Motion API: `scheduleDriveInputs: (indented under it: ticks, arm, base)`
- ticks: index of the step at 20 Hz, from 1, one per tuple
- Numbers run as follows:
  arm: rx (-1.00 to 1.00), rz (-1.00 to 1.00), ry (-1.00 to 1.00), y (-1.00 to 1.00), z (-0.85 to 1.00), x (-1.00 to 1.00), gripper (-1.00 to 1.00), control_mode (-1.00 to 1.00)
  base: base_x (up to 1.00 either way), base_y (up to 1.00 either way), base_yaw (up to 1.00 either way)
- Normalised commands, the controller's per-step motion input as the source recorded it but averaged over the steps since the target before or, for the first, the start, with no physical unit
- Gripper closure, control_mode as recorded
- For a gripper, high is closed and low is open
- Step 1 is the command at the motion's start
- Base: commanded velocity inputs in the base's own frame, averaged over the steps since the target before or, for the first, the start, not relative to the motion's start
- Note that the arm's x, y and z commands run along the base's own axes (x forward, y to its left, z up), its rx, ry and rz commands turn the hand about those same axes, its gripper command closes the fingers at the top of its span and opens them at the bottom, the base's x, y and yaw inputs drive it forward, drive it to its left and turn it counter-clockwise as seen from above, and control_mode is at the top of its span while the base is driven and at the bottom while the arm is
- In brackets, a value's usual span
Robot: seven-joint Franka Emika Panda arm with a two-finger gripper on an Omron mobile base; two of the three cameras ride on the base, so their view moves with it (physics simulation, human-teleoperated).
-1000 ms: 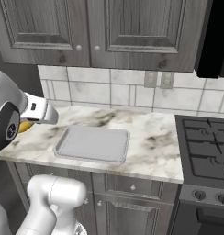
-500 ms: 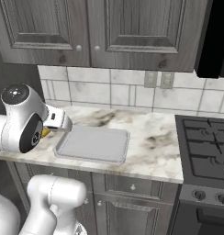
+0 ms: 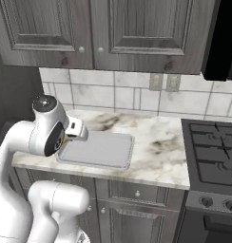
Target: Pick the banana and peach from the fridge and place them inside the tupperware on the counter.
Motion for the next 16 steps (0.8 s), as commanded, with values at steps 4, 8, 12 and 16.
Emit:
scheduleDriveInputs:
  ticks: [4,8,12,16]
  arm:
    - [0.00,0.00,0.07,-0.07,-0.38,0.48,1.00,-1.00]
    - [-0.04,0.00,0.04,0.00,-0.37,0.40,1.00,-1.00]
    - [-0.08,0.00,0.01,0.00,-0.35,0.30,1.00,-1.00]
    - [-0.08,0.00,0.00,0.00,-0.34,0.30,1.00,-1.00]
  base:
    - [0.00,0.00,0.00]
    - [0.00,0.00,0.00]
    - [0.00,0.00,0.00]
    - [0.00,0.00,0.00]
